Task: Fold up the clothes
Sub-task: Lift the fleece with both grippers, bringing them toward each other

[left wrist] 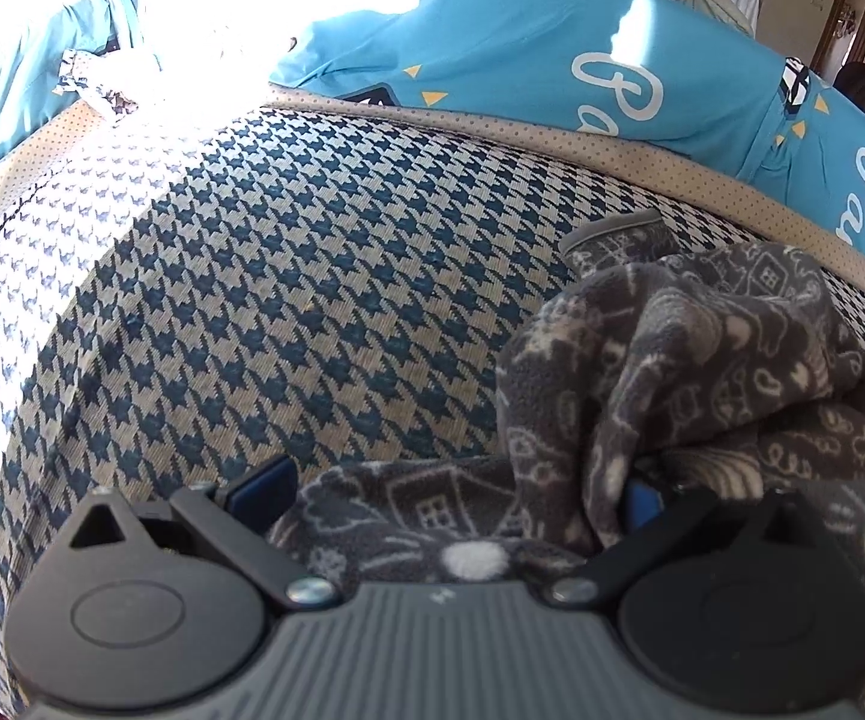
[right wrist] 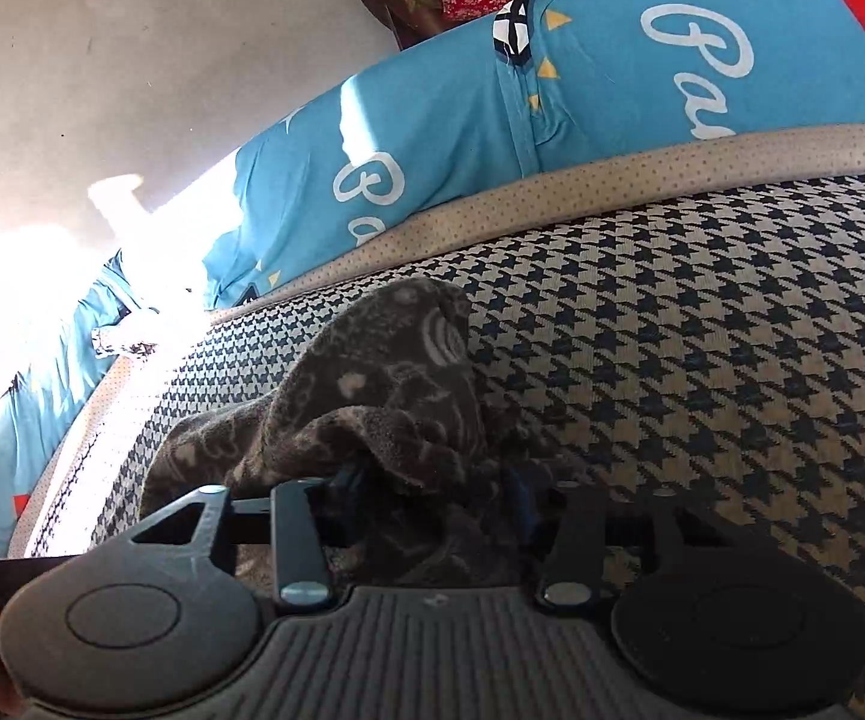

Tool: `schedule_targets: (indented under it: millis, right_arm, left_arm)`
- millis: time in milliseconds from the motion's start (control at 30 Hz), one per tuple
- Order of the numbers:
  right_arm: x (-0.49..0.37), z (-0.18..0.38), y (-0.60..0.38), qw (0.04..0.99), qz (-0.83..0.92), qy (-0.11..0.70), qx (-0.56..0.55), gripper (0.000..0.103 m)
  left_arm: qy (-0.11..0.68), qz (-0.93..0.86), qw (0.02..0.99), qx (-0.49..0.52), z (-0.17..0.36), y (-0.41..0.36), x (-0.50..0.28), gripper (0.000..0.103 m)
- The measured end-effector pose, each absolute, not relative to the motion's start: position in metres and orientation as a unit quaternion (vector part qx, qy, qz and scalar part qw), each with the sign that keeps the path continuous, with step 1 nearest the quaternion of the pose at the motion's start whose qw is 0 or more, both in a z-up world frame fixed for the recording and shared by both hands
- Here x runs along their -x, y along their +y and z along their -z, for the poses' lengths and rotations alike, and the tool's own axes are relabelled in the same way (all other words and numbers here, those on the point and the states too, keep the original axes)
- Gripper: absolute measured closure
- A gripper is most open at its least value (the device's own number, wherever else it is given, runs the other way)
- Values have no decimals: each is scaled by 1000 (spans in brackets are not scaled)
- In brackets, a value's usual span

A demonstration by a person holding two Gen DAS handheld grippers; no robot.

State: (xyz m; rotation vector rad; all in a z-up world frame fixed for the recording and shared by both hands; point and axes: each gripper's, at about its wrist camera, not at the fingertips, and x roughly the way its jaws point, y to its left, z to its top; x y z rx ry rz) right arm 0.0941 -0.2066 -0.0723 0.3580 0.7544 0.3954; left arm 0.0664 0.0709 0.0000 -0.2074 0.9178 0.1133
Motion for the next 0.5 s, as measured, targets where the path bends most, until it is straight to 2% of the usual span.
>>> schedule_targets:
  millis: [33, 133, 300, 500]
  right_arm:
    - [-93, 70, -205, 896, -193, 358, -177, 76]
    - [-87, 57, -196, 902, -207, 333, -180, 79]
    - [-72, 39, -181, 892, -272, 305, -196, 79]
    - [-45, 28, -144, 882, -347, 294, -126, 79]
  left_arm:
    - [430, -54, 895, 102, -6, 72, -64, 0]
    - [389, -55, 913, 109, -27, 78, -55, 0]
    - [338, -57, 929, 136, -49, 90, -49, 0]
    - [305, -29, 937, 169, -65, 94, -42, 0]
